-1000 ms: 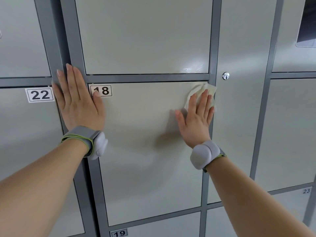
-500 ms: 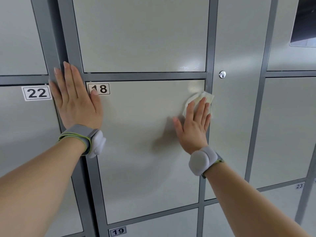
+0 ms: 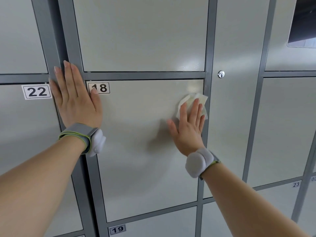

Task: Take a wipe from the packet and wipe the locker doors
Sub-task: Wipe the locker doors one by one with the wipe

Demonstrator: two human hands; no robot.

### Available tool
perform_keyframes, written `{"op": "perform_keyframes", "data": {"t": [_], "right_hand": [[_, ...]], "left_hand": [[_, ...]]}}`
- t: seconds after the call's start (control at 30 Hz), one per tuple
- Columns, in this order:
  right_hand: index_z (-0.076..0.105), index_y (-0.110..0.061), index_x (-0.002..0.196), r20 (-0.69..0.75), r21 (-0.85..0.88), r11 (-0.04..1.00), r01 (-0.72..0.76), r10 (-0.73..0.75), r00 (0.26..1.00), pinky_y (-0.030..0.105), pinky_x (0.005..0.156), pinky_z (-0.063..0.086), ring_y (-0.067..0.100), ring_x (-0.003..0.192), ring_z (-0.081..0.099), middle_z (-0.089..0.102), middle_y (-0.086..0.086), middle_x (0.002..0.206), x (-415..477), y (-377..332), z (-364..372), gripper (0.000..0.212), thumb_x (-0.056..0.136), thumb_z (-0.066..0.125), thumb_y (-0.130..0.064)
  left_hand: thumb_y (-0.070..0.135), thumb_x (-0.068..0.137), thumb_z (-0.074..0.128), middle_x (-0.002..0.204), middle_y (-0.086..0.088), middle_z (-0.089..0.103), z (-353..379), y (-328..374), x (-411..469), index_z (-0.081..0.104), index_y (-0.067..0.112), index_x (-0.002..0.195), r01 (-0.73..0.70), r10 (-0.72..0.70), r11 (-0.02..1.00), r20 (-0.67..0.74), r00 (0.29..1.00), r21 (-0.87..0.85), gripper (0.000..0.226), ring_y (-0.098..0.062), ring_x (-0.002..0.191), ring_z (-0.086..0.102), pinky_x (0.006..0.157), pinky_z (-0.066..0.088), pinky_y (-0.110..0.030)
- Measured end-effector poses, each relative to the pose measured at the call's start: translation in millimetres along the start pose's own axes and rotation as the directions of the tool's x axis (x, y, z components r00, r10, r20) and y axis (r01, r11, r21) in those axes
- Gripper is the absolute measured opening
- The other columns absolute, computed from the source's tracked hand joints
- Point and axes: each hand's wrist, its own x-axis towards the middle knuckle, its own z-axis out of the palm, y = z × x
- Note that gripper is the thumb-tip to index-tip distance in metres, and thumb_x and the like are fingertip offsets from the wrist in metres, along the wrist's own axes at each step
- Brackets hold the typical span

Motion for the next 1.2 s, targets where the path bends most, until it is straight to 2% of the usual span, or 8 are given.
{"op": "perform_keyframes", "data": {"t": [0.1, 0.2, 0.4, 0.57, 0.7, 1.0, 1.1, 1.2], "right_hand": [[-0.001, -0.018, 0.151, -0.04, 0.013, 1.0, -0.007, 0.008, 0.999, 0.041, 0.113, -0.016, 0.028, 0.141, -0.025, -0.024, 0.013, 0.154, 20, -13, -10, 0.085, 0.083, 0.012, -0.067], [-0.004, -0.015, 0.151, -0.069, -0.019, 1.0, -0.003, 0.002, 0.998, 0.039, 0.113, -0.017, 0.028, 0.142, -0.025, -0.022, 0.014, 0.155, 17, -18, -4, 0.091, 0.078, 0.004, -0.07], [-0.008, -0.012, 0.15, 0.006, -0.027, 0.999, 0.043, -0.042, 0.999, 0.038, 0.112, -0.021, 0.019, 0.134, -0.036, -0.036, 0.003, 0.144, -15, -17, 18, 0.104, 0.072, -0.009, -0.081], [-0.006, -0.015, 0.151, 0.036, -0.003, 1.0, 0.026, -0.026, 0.999, 0.042, 0.112, -0.018, 0.026, 0.139, -0.03, -0.028, 0.012, 0.153, -6, -34, 8, 0.095, 0.075, 0.001, -0.072], [-0.001, -0.018, 0.151, -0.011, -0.002, 0.999, 0.038, -0.038, 0.999, 0.044, 0.114, -0.016, 0.027, 0.141, -0.027, -0.025, 0.012, 0.154, 17, -46, -1, 0.079, 0.089, 0.018, -0.063], [0.003, -0.016, 0.151, 0.059, -0.068, 0.996, 0.064, -0.06, 0.996, 0.042, 0.114, -0.016, 0.026, 0.141, -0.027, -0.024, 0.014, 0.154, -34, -46, 29, 0.097, 0.076, -0.005, -0.078], [0.0, -0.018, 0.151, 0.078, -0.082, 0.996, 0.034, -0.028, 0.997, 0.045, 0.115, -0.014, 0.027, 0.14, -0.028, -0.026, 0.013, 0.154, -28, -57, 23, 0.092, 0.076, -0.003, -0.072], [0.006, -0.018, 0.151, 0.001, -0.08, 0.995, 0.06, -0.06, 0.998, 0.042, 0.114, -0.016, 0.029, 0.143, -0.02, -0.018, 0.014, 0.156, -6, -73, 8, 0.088, 0.078, -0.001, -0.066]], "left_hand": [[0.025, 0.096, 0.029, 0.156, -0.018, 0.013, 1, 0, 0, 0.014, -0.003, 0.148, -0.001, 0.001, 1.0, -0.001, 1.0, -0.007, 0.061, -0.037, 0.144, 0.008, 0.115, -0.012, -0.032], [0.024, 0.096, 0.031, 0.156, -0.018, 0.013, 1, -1, 0, 0.014, -0.003, 0.148, -0.007, 0.007, 1.0, 0.003, 1.0, -0.003, 0.061, -0.037, 0.144, 0.009, 0.116, -0.009, -0.035], [0.023, 0.096, 0.032, 0.156, -0.018, 0.014, -1, 1, 1, 0.014, -0.004, 0.148, 0.002, -0.001, 1.0, 0.027, 1.0, -0.022, 0.061, -0.038, 0.144, 0.009, 0.117, 0.0, -0.045], [0.023, 0.096, 0.033, 0.156, -0.018, 0.014, -2, 1, 0, 0.014, -0.003, 0.148, 0.003, -0.001, 0.999, 0.045, 0.999, -0.042, 0.061, -0.038, 0.144, 0.009, 0.117, 0.001, -0.047], [0.025, 0.096, 0.032, 0.156, -0.018, 0.015, -1, -1, 0, 0.016, -0.003, 0.147, -0.008, 0.01, 0.999, 0.043, 0.999, -0.049, 0.06, -0.038, 0.143, 0.009, 0.116, 0.0, -0.047], [0.025, 0.095, 0.032, 0.156, -0.018, 0.015, -3, -5, -1, 0.017, -0.003, 0.147, -0.021, 0.023, 0.999, 0.053, 0.998, -0.047, 0.061, -0.038, 0.144, 0.009, 0.115, -0.009, -0.039], [0.024, 0.095, 0.033, 0.155, -0.019, 0.016, -3, -5, -2, 0.017, -0.003, 0.147, -0.028, 0.031, 0.998, 0.046, 0.998, -0.056, 0.061, -0.038, 0.143, 0.01, 0.115, -0.01, -0.038], [0.024, 0.095, 0.034, 0.154, -0.02, 0.019, -3, -6, -1, 0.02, -0.004, 0.146, -0.038, 0.04, 0.997, 0.028, 0.999, -0.068, 0.06, -0.039, 0.142, 0.013, 0.115, -0.01, -0.037]]}}
